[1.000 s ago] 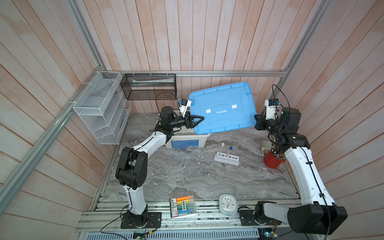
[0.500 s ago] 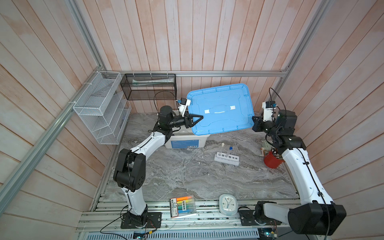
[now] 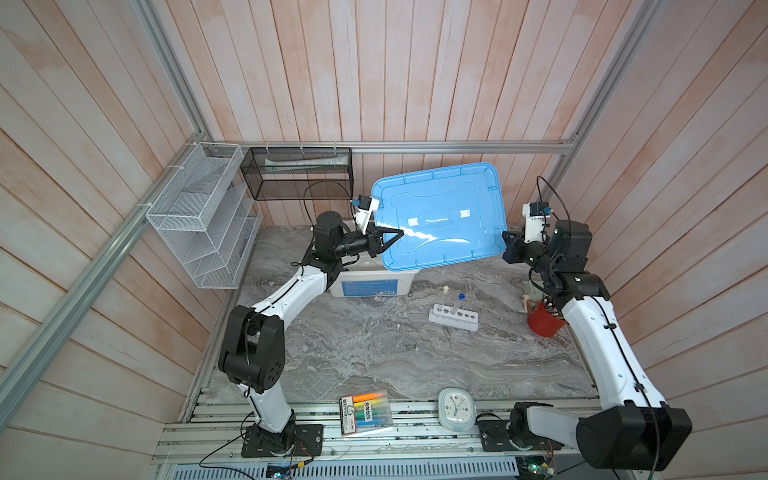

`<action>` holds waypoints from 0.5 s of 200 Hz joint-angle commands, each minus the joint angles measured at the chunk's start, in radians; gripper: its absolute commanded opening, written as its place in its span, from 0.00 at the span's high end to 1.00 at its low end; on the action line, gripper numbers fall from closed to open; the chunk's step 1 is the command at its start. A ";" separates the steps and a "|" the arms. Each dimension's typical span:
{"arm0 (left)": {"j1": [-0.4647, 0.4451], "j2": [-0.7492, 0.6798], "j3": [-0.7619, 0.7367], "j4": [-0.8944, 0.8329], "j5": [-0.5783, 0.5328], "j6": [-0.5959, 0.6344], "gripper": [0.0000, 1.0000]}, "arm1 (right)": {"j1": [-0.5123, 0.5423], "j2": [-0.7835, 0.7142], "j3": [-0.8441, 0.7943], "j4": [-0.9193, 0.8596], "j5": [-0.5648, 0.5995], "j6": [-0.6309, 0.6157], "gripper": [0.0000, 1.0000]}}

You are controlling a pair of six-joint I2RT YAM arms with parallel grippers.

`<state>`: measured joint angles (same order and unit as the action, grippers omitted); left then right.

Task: Organize the chemistry lab equipment
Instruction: 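Close the left gripper on the blue lid's edge nearest it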

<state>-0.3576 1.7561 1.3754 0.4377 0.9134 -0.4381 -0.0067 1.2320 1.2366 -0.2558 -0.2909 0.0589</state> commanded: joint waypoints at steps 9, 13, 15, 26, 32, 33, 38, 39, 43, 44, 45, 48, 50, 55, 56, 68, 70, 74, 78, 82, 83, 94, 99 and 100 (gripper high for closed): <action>-0.001 -0.045 -0.018 0.028 0.017 0.021 0.82 | 0.000 -0.002 -0.011 0.053 0.012 0.023 1.00; -0.002 -0.046 -0.018 0.029 0.017 0.018 0.84 | 0.001 -0.002 -0.013 0.057 0.010 0.026 1.00; -0.001 -0.046 -0.018 0.030 0.017 0.018 0.85 | 0.001 -0.002 -0.014 0.059 0.010 0.028 1.00; -0.003 -0.048 -0.019 0.036 0.018 0.010 0.88 | 0.002 0.001 -0.021 0.076 -0.002 0.041 1.00; -0.003 -0.047 -0.019 0.044 0.020 0.005 0.89 | 0.003 0.003 -0.023 0.086 -0.009 0.047 1.00; -0.003 -0.047 -0.019 0.046 0.020 0.004 0.89 | 0.003 0.004 -0.026 0.087 -0.010 0.048 1.00; -0.003 -0.048 -0.019 0.050 0.020 -0.001 0.90 | 0.006 0.006 -0.027 0.093 -0.014 0.051 1.00; -0.003 -0.049 -0.019 0.050 0.020 -0.002 0.90 | 0.006 0.007 -0.025 0.094 -0.014 0.051 1.00; -0.003 -0.049 -0.019 0.054 0.022 -0.005 0.91 | 0.007 0.008 -0.028 0.099 -0.016 0.053 1.00; -0.003 -0.050 -0.019 0.054 0.022 -0.006 0.91 | 0.008 0.009 -0.028 0.100 -0.015 0.053 1.00; -0.003 -0.049 -0.019 0.055 0.022 -0.005 0.92 | 0.009 0.009 -0.028 0.100 -0.015 0.053 0.99; -0.003 -0.051 -0.019 0.058 0.022 -0.008 0.93 | 0.010 0.011 -0.028 0.104 -0.014 0.054 0.98; -0.003 -0.050 -0.019 0.058 0.023 -0.008 0.94 | 0.012 0.012 -0.029 0.106 -0.014 0.056 0.98; -0.003 -0.052 -0.019 0.059 0.023 -0.009 0.98 | 0.014 0.015 -0.029 0.110 -0.014 0.057 0.95; -0.003 -0.053 -0.019 0.059 0.022 -0.009 0.98 | 0.014 0.016 -0.029 0.110 -0.014 0.057 0.95; -0.003 -0.058 -0.021 0.055 0.009 -0.005 1.00 | 0.020 0.025 -0.033 0.127 -0.016 0.068 0.88; -0.003 -0.059 -0.022 0.054 0.003 -0.004 1.00 | 0.021 0.026 -0.037 0.134 -0.016 0.072 0.87; -0.003 -0.061 -0.023 0.055 -0.005 -0.003 1.00 | 0.023 0.029 -0.043 0.146 -0.019 0.082 0.84; -0.003 -0.063 -0.027 0.060 -0.009 -0.005 1.00 | 0.025 0.032 -0.048 0.159 -0.027 0.092 0.80; -0.003 -0.063 -0.028 0.068 -0.012 -0.009 1.00 | 0.026 0.037 -0.050 0.168 -0.038 0.099 0.77; -0.003 -0.064 -0.029 0.071 -0.013 -0.011 1.00 | 0.027 0.038 -0.051 0.170 -0.040 0.100 0.76; -0.002 -0.065 -0.032 0.089 -0.017 -0.023 1.00 | 0.041 0.053 -0.052 0.178 -0.046 0.108 0.70; -0.003 -0.066 -0.032 0.089 -0.020 -0.024 1.00 | 0.048 0.057 -0.048 0.181 -0.038 0.110 0.68; -0.003 -0.067 -0.032 0.090 -0.021 -0.024 1.00 | 0.049 0.059 -0.048 0.182 -0.036 0.111 0.67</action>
<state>-0.3565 1.7329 1.3533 0.4507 0.8955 -0.4564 0.0139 1.2598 1.1984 -0.1467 -0.3058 0.1249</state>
